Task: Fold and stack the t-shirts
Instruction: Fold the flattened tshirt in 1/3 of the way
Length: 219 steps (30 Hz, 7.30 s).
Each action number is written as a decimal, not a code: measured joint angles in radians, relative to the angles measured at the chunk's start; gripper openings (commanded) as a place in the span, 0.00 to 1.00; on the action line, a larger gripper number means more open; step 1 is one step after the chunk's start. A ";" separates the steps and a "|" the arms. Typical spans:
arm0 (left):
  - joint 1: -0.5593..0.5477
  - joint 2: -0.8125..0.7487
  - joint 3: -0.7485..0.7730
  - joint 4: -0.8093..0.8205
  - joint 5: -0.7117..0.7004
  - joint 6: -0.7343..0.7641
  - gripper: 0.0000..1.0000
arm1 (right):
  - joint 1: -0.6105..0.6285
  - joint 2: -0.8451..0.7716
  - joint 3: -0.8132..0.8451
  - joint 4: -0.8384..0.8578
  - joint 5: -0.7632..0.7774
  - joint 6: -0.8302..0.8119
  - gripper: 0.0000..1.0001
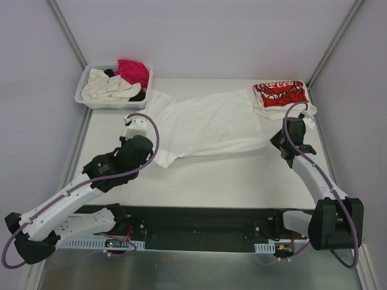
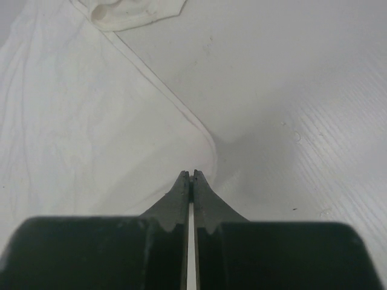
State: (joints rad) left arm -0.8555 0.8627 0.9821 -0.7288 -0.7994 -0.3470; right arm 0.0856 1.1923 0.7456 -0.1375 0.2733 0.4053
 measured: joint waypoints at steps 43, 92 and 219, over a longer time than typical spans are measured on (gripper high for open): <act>0.020 0.009 -0.102 0.114 -0.029 0.073 0.00 | -0.039 0.092 0.070 -0.002 -0.018 -0.021 0.01; 0.166 0.183 -0.053 0.205 -0.028 0.132 0.00 | -0.048 0.355 0.272 0.038 -0.063 -0.013 0.01; 0.344 0.358 0.042 0.676 0.929 0.008 0.58 | 0.159 0.729 0.396 0.186 -0.416 0.268 0.01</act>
State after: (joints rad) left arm -0.5110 1.2205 1.0241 -0.0528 0.1295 -0.3393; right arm 0.2443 1.9217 1.1419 0.0483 -0.1429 0.6731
